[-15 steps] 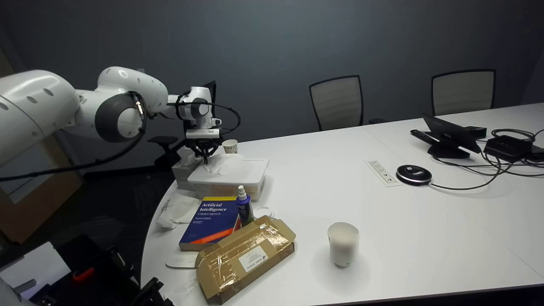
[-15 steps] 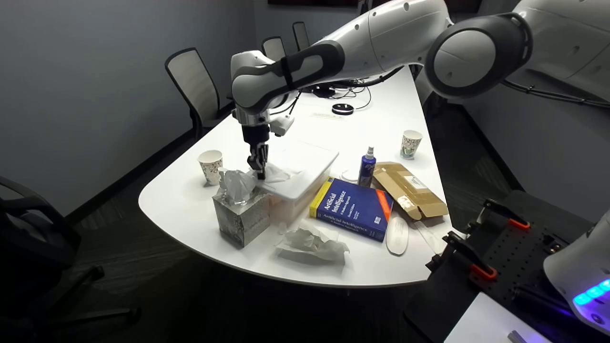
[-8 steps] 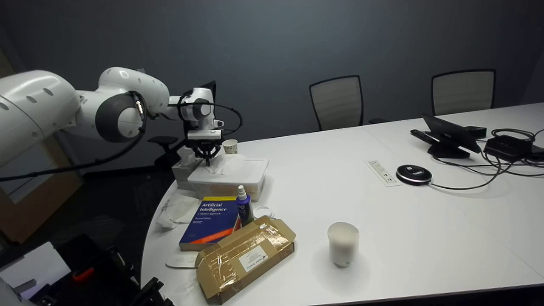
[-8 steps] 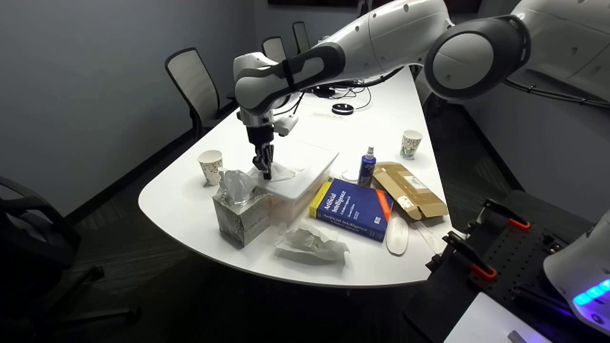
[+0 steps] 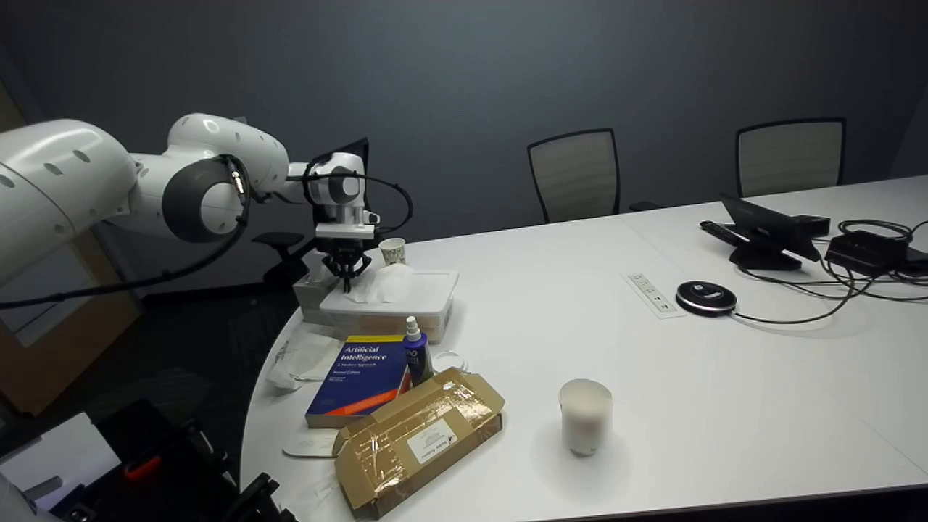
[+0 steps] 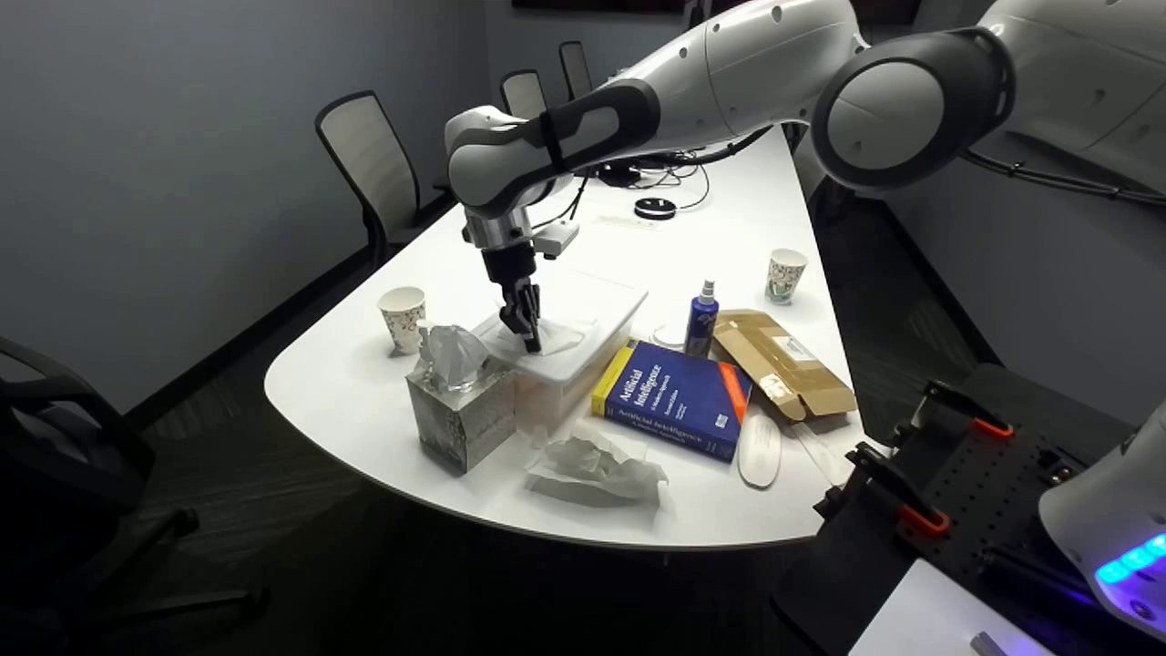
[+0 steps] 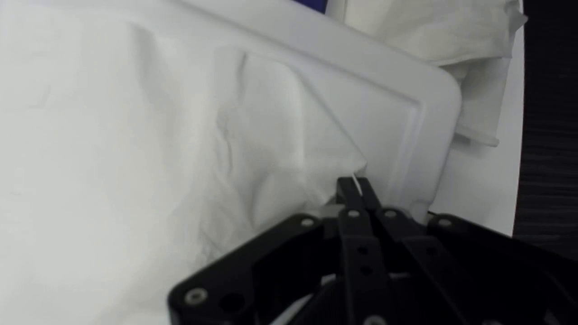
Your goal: Completely cover the tote with the white lid then use a napkin to wipe the lid
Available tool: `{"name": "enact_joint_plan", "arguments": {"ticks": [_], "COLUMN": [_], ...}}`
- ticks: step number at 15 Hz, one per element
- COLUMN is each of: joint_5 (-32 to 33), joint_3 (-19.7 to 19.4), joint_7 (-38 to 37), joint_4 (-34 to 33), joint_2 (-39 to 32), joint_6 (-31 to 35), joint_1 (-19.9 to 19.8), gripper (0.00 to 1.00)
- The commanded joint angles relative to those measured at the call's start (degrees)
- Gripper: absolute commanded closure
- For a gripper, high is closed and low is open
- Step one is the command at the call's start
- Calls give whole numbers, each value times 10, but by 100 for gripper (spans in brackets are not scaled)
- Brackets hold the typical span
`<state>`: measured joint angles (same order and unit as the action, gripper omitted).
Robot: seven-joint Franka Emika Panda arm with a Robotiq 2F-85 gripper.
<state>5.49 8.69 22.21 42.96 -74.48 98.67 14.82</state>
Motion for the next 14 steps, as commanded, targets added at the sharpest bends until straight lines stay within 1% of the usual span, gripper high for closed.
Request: {"name": "enact_joint_plan", "arguments": {"ticks": [1,7,11,14], "joint_5": [-5,6,21,44], "joint_3": [6,13,0,-19], "joint_7": [7,27,27,19], "joint_4": [-1,-23,-36,-41], "joint_2": [5,-8,-12,-12], "joint_6": [-36,2,21,28], "joint_1": [1,15,27,31], "gripper": [100,100,100,100]}}
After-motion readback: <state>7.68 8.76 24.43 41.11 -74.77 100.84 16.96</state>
